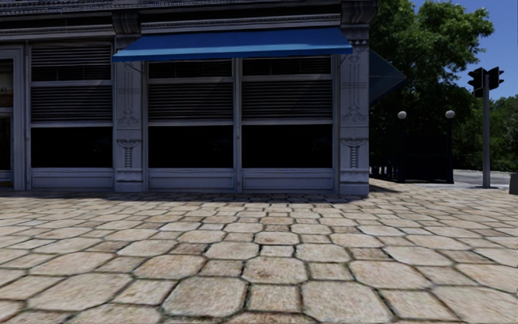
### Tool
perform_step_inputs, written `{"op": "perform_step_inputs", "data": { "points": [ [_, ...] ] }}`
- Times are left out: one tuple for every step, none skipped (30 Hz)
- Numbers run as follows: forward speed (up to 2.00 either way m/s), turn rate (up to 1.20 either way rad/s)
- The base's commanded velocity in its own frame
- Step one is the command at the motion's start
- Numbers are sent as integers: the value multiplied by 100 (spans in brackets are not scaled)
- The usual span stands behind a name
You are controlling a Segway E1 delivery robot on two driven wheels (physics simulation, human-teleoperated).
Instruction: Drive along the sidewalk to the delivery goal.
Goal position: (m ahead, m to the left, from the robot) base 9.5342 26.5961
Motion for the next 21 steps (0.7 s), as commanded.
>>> {"op": "perform_step_inputs", "data": {
  "points": [
    [137,0],
    [137,0],
    [137,0],
    [137,0],
    [137,0],
    [137,0],
    [137,0],
    [137,0],
    [137,0],
    [137,0],
    [137,0],
    [137,0],
    [137,0],
    [137,0],
    [137,0],
    [137,0],
    [137,0],
    [137,0],
    [137,0],
    [137,11],
    [137,30]
  ]
}}
